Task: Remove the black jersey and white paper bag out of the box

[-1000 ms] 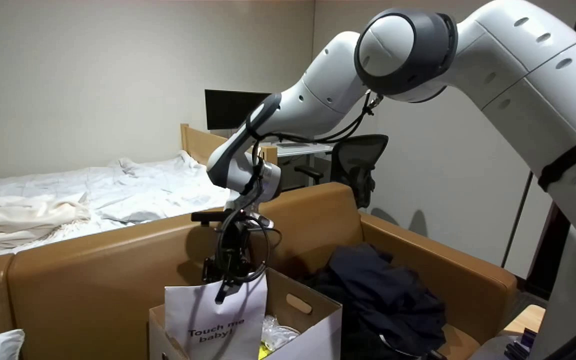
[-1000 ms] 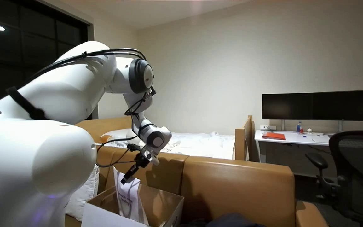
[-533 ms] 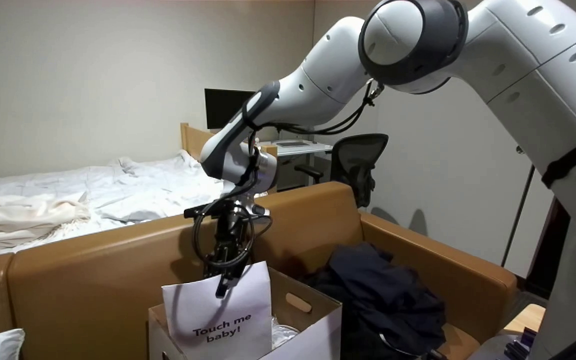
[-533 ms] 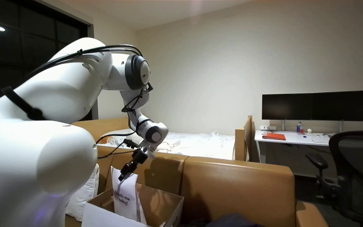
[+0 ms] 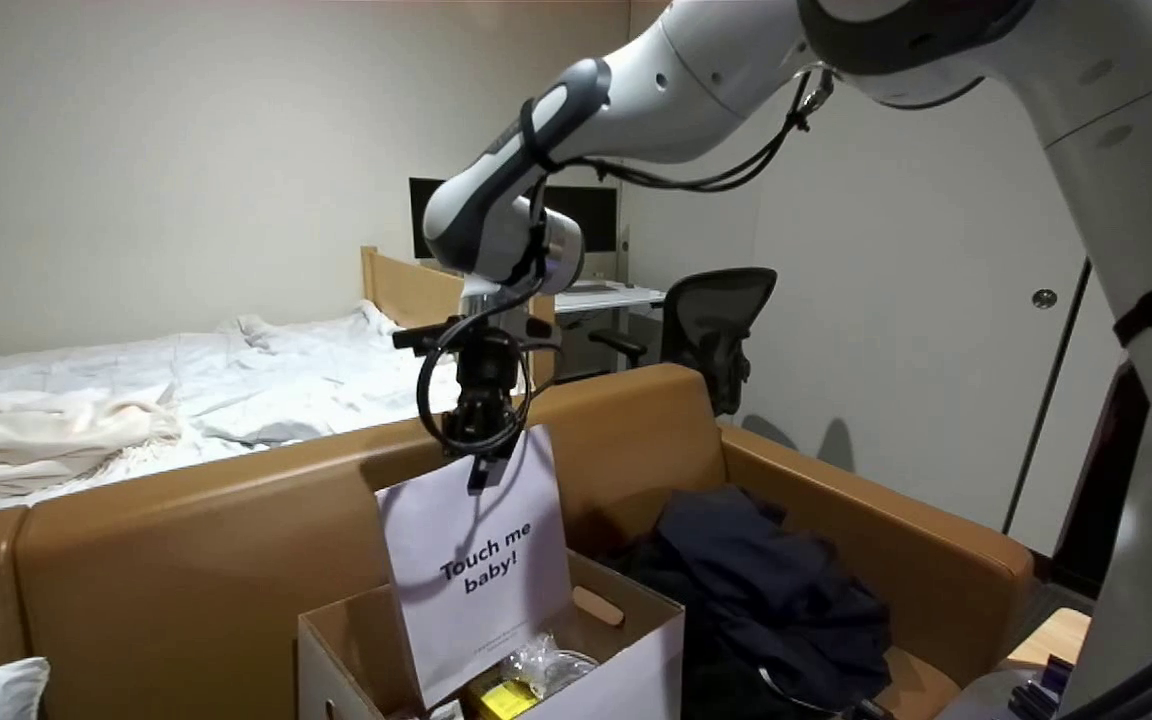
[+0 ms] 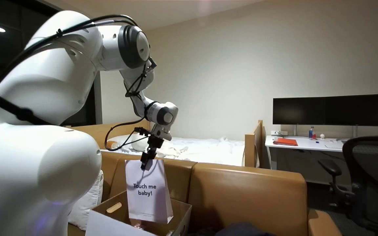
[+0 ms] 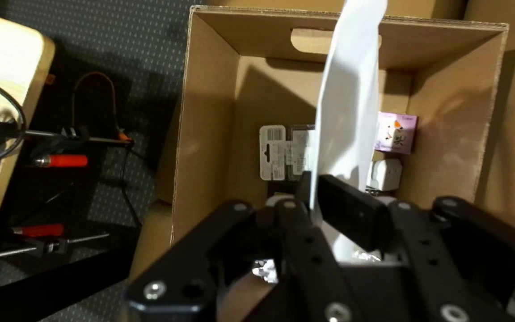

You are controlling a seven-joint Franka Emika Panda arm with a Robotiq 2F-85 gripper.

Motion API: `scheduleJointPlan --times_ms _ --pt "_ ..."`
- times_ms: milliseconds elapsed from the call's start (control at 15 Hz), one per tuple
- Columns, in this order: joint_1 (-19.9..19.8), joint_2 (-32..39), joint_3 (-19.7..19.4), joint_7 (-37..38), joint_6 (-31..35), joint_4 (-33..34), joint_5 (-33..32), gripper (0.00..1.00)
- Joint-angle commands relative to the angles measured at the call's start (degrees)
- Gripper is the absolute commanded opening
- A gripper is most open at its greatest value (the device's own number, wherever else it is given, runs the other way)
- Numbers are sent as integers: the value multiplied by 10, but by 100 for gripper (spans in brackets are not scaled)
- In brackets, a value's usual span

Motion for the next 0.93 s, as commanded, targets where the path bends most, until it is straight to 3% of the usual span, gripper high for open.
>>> scheduleJointPlan --times_ms 0,467,867 --pt "-17 -115 -1 13 38 -86 -23 7" --pt "-113 -265 -27 -60 37 -165 19 5" --pt "-225 -286 -111 -186 -79 -150 22 4"
